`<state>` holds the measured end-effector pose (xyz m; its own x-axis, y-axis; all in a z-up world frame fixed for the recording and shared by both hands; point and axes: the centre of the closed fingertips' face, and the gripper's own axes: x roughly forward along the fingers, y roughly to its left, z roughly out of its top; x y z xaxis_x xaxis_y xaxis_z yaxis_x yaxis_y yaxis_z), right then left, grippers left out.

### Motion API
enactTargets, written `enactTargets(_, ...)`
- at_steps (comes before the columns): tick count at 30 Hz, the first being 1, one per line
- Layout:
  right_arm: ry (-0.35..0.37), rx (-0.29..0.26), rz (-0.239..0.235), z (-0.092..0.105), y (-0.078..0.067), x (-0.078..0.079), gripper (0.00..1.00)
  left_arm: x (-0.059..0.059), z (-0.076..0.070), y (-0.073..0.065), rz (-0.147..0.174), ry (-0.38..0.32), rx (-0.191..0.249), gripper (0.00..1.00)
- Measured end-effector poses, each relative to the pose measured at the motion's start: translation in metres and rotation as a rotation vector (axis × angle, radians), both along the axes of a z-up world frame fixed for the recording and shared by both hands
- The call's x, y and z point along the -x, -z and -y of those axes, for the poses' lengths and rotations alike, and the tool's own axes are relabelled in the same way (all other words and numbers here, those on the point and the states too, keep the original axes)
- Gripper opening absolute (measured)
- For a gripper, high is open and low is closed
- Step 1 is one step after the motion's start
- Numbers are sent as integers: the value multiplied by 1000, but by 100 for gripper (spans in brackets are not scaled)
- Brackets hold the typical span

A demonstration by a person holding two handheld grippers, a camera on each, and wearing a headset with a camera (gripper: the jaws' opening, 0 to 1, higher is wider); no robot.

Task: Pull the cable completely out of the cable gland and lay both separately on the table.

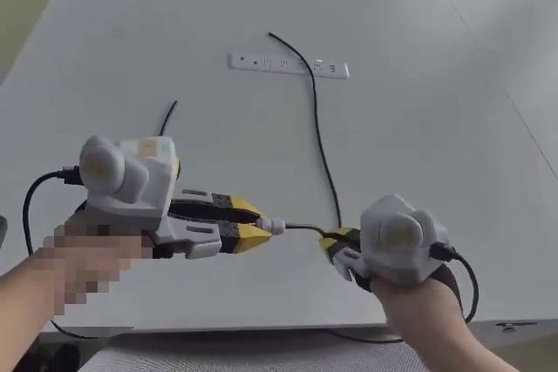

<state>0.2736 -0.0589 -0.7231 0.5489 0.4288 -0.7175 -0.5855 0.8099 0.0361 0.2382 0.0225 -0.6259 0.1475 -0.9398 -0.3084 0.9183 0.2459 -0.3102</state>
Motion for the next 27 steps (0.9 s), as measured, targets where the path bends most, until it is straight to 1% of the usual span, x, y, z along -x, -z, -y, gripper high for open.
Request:
enactTargets(4, -2, -3, -3, -2, 1, 2, 0, -1, 0, 0, -4, -4, 1, 15)
enactTargets(7, -24, -2, 2, -2, 1, 3, 0, -2, -2, 1, -11, -4, -1, 15)
enactTargets(9, -37, 3, 14, -2, 1, 5, 1, -3, -3, 2, -13, -6, -2, 15)
enactTargets(10, -51, 11, 26, -2, -1, 6, 1, -3, -4, 2, -13, -6, -3, 15)
enactTargets(12, -52, 13, 34, 0, -2, 6, 1, -4, -4, 2, -9, -8, -5, 15)
enactTargets(14, -61, 26, 47, 1, -6, 7, 2, -5, -6, 2, -7, -13, -6, 15)
enactTargets(16, -87, 41, 73, 1, -12, 7, 3, -9, -9, 1, -10, -25, 0, 15)
enactTargets(17, -112, 56, 97, 1, -15, 7, 3, -10, -9, 0, -10, -26, 1, 15)
enactTargets(19, -128, 61, 126, -1, -21, 6, 11, -11, -10, -1, -7, -27, 0, 15)
enactTargets(20, -134, 68, 137, -3, -27, 7, 15, -12, -11, -1, -6, -28, 0, 15)
enactTargets(21, -143, 72, 149, -5, -36, 8, 18, -12, -11, -1, -6, -29, 0, 15)
enactTargets(22, -180, 74, 195, -12, -48, 7, 18, -13, -12, -1, -8, -31, 1, 15)
enactTargets(24, -215, 87, 226, -19, -58, 8, 20, -13, -12, -1, -9, -34, 3, 15)
enactTargets(26, -280, 102, 251, -35, -70, 14, 19, -13, -12, -1, -12, -33, 4, 15)
enactTargets(27, -300, 111, 264, -40, -73, 16, 19, -13, -12, 0, -11, -32, 3, 15)
